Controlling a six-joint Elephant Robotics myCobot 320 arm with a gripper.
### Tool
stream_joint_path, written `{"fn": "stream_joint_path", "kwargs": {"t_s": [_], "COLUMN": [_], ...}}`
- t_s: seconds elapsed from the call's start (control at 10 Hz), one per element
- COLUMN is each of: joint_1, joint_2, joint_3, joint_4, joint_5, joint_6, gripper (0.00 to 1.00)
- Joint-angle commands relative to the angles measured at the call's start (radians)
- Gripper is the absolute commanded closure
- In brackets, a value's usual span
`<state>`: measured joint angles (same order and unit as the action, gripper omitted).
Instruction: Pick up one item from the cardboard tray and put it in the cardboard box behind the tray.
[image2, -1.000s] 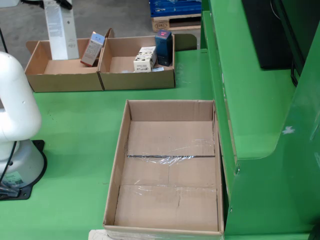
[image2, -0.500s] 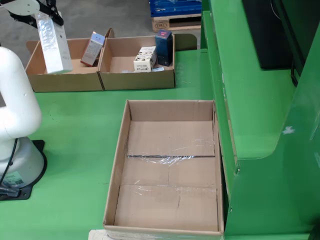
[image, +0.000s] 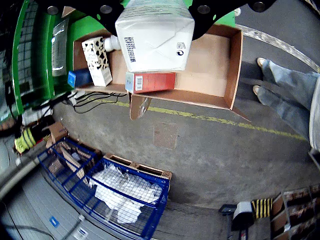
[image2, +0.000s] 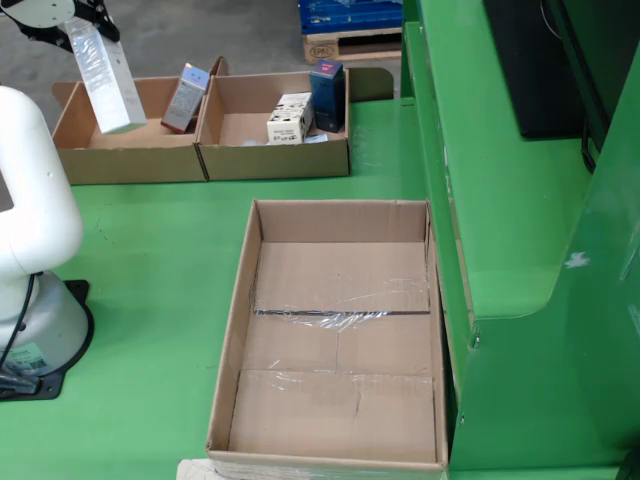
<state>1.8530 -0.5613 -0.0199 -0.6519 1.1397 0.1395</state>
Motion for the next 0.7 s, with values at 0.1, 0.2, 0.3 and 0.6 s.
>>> {"fn": "stream_joint_path", "kwargs": {"t_s": [0.1,0.2,0.3,0.6], "joint_1": [0.076,0.076,0.070,0.001], "joint_2": [-0.103,-0.103,-0.109,-0.165], "joint_3": [0.020,0.020,0.020,0.020], "joint_4": [0.463,0.463,0.499,0.533], "joint_5": [-0.077,-0.077,-0.078,-0.009], "joint_6": [-0.027,-0.027,-0.033,-0.034], "gripper": [1.00,1.00,1.00,1.00]}}
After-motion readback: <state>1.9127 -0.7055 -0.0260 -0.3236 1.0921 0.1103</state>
